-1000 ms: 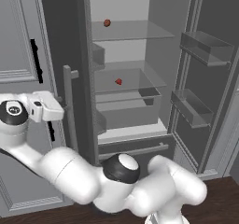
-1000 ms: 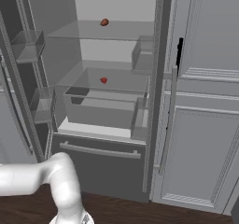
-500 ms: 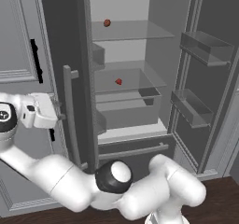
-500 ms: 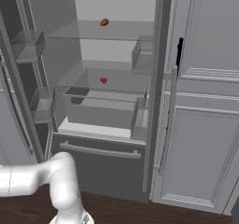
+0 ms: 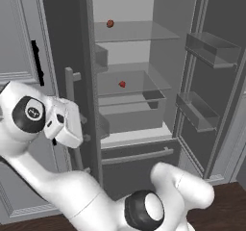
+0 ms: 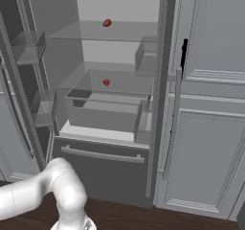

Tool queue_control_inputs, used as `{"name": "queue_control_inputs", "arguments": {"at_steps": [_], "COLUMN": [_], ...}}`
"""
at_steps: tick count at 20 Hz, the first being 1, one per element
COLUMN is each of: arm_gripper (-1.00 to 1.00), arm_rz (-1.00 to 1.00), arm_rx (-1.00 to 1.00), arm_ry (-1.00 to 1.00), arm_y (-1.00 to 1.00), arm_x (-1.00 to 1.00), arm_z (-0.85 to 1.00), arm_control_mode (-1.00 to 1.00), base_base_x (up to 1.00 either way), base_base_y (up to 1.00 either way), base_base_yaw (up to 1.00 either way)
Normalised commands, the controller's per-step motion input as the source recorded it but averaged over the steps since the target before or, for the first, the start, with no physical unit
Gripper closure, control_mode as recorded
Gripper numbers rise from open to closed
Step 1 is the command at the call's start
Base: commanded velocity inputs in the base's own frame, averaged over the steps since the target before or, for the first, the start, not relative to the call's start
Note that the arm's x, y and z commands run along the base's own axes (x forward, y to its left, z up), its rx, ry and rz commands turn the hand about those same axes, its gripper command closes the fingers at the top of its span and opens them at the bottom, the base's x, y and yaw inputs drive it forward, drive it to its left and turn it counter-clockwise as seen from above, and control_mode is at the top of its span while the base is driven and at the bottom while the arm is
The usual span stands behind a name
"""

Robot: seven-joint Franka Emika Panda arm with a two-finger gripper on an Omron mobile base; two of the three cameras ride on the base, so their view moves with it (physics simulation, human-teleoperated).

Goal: Take the strawberry from the fridge and place it on top of the pancake, located on the dining counter.

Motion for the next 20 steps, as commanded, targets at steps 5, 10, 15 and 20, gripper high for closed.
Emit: {"name": "queue_control_inputs", "arguments": {"at_steps": [5,10,15,20], "arm_gripper": [-1.0,-1.0,-1.0,-1.0], "arm_rz": [0.14,0.11,0.09,0.07], "arm_rx": [0.36,0.79,1.0,1.0], "arm_ry": [-0.08,-0.12,-0.14,-0.03], "arm_y": [-0.76,-0.66,-0.32,-0.1], "arm_x": [-0.25,0.06,0.47,0.79], "arm_z": [0.0,-0.09,-0.25,-0.05], "arm_control_mode": [-1.0,-1.0,-1.0,-1.0], "base_base_x": [0.0,0.0,0.0,0.0], "base_base_y": [0.0,0.0,0.0,0.0], "base_base_yaw": [0.0,0.0,0.0,0.0]}}
